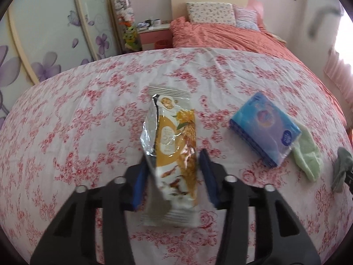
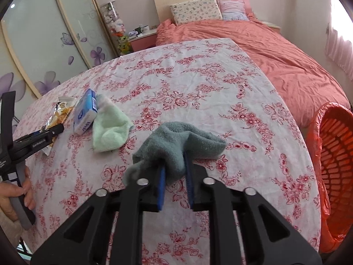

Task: Collect trash
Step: 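Grasp the gold snack wrapper with the left tool while the right tool holds the cloth, then carry the snack wrapper and grey-green cloth over the orange basket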

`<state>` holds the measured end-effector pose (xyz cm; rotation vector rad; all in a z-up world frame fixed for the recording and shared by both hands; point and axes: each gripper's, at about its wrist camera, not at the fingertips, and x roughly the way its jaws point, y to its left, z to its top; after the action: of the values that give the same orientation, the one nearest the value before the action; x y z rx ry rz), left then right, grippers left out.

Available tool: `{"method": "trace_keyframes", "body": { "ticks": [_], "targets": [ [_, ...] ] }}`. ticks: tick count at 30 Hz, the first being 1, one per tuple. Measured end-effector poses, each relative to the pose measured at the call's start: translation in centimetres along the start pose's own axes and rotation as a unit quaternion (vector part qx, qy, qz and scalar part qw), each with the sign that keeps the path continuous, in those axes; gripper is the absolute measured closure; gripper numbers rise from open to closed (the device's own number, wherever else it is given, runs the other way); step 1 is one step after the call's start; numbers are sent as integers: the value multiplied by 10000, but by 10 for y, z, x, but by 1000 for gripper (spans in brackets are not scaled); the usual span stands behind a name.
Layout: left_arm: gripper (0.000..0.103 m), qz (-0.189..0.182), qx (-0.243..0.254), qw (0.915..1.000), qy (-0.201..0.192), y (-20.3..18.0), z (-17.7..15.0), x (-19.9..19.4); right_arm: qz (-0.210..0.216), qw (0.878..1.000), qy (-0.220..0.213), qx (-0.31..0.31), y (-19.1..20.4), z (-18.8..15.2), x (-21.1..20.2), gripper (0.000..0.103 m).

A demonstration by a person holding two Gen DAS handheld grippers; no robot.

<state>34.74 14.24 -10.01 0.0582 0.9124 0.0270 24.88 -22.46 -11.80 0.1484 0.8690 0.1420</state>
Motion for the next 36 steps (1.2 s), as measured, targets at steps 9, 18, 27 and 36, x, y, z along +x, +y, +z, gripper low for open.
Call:
{"method": "trace_keyframes", "body": {
  "ticks": [9,18,27,36],
  "targets": [
    [71,-245,189,9992,-267,-1,-6,-19,64,9989,-472,-53,8,7,-37,92],
    [71,-354,95,9967,-728,-6,3,-85,107,9939,-1094,-84,11,18,-91,92],
    [71,-752,145,9921,-993,-54,5,-154,-123,9886,-1496,122,-18,16,-140,92],
    [71,-1444,559,9823,-1052,-145,1,-186,-471,9825,-1708,569,-79,4,-173,92]
  ]
}}
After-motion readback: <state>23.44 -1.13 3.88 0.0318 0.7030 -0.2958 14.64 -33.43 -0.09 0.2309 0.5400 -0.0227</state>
